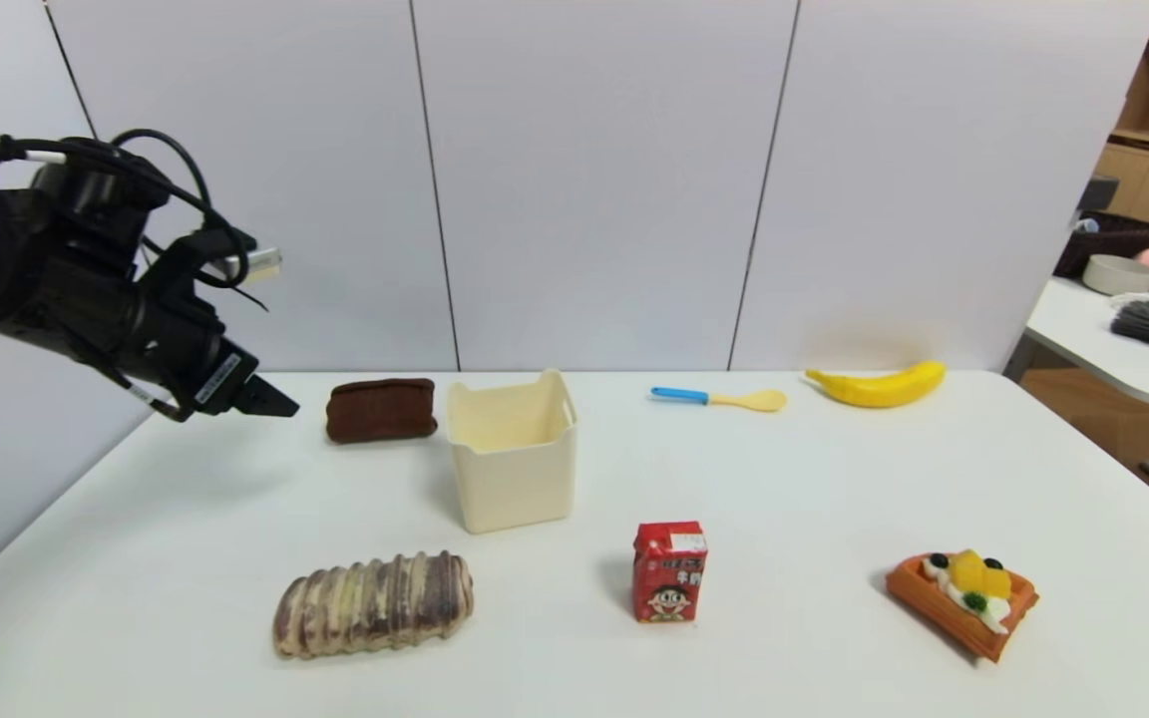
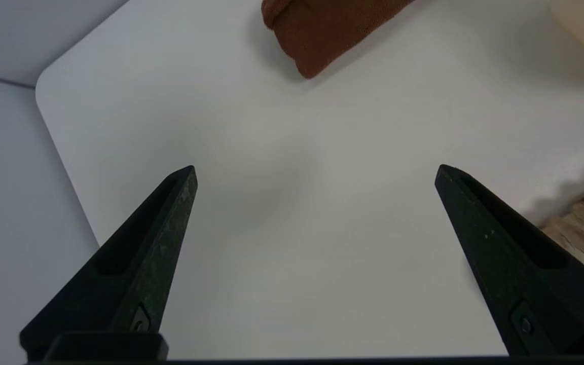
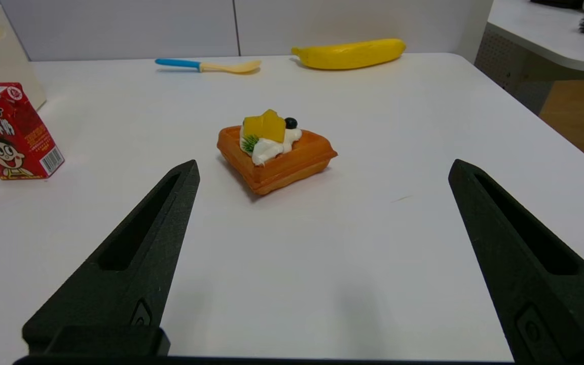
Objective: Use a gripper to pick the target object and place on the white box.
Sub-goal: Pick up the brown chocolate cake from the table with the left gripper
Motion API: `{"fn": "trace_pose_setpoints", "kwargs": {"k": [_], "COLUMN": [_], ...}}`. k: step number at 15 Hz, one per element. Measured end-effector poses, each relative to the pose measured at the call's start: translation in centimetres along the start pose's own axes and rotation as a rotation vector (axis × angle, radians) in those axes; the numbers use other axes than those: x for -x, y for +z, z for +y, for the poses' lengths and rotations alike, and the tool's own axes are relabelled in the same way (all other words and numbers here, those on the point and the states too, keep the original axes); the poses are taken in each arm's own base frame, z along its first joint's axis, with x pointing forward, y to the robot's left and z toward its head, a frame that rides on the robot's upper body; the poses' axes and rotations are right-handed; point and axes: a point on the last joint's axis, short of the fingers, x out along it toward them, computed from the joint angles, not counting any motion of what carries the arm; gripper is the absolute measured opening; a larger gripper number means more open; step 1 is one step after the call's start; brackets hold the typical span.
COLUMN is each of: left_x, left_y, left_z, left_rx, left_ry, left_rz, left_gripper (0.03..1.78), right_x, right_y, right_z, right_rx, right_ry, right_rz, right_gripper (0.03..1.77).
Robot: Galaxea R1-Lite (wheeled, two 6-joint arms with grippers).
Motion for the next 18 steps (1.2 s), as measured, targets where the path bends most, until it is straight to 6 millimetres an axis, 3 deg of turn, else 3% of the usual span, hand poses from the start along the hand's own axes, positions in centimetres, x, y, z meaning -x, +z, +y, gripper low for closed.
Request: {"fn": "trace_pose_setpoints", "kwargs": {"k": [5, 10, 14, 18], "left_x": [-7.7, -13.1, -15.7, -16.9], "left_y": [1.8, 1.4, 0.9, 0.3], "left_z": [1.9, 3.2, 4.0, 3.8], "left_rx": [-0.16, -0.169, -0.175, -0.162], "left_ry": [-0.204, -0.332, -0.372, -0.42], "left_rz": [-0.103, -0.26, -0.346, -0.352], "left_gripper": [1.69, 1.69, 1.69, 1.69], "right_x": [0.0, 0.0, 0.0, 0.0], "right_y": [0.0, 0.0, 0.0, 0.0], "right_z": [0.0, 0.0, 0.0, 0.0], "right_rx": [0.0, 0.0, 0.0, 0.0], "right_ry": [0.0, 0.0, 0.0, 0.0], "right_rz": [0.0, 0.0, 0.0, 0.0], "right_gripper": [1.7, 1.7, 1.7, 1.7]}}
